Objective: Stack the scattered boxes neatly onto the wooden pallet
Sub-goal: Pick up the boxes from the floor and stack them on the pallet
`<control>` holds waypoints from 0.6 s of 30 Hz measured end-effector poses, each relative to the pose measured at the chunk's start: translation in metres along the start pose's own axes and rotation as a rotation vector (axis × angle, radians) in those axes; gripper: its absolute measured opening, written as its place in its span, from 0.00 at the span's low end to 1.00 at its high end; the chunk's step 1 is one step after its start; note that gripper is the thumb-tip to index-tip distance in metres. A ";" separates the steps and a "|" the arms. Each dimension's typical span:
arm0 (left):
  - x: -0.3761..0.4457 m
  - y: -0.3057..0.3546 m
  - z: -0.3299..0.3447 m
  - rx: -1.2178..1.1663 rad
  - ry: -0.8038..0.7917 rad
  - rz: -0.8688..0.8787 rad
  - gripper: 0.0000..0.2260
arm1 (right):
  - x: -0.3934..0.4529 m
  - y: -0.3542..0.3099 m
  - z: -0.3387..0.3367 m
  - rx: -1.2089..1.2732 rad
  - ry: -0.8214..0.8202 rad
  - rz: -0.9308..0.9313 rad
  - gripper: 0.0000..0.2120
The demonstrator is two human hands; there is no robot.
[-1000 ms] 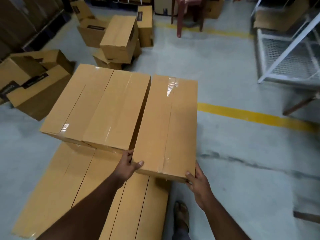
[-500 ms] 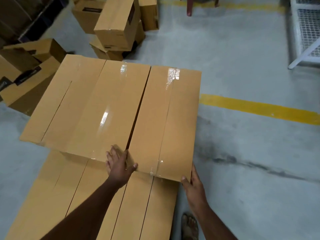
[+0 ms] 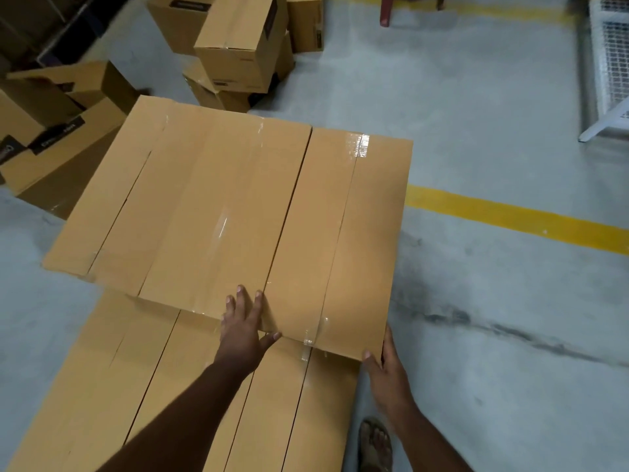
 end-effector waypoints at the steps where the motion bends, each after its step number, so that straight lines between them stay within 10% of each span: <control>1: 0.000 0.001 0.001 0.008 0.002 -0.003 0.46 | 0.000 -0.001 -0.001 -0.026 -0.003 0.008 0.35; 10: -0.039 0.018 -0.012 -0.137 -0.011 -0.003 0.39 | -0.037 -0.034 -0.013 -0.298 0.112 0.004 0.40; 18: -0.195 0.025 -0.013 -0.420 -0.001 0.070 0.24 | -0.170 -0.062 0.025 -0.335 0.083 -0.211 0.19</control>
Point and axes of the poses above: each hand's wrist, its own x-axis towards the middle knuckle, its own z-axis out of the palm, y = z × x, the point moved 3 cm from there along x, towards the middle knuckle, and after that the axes turned 12 degrees about -y, right-handed, at the moved point
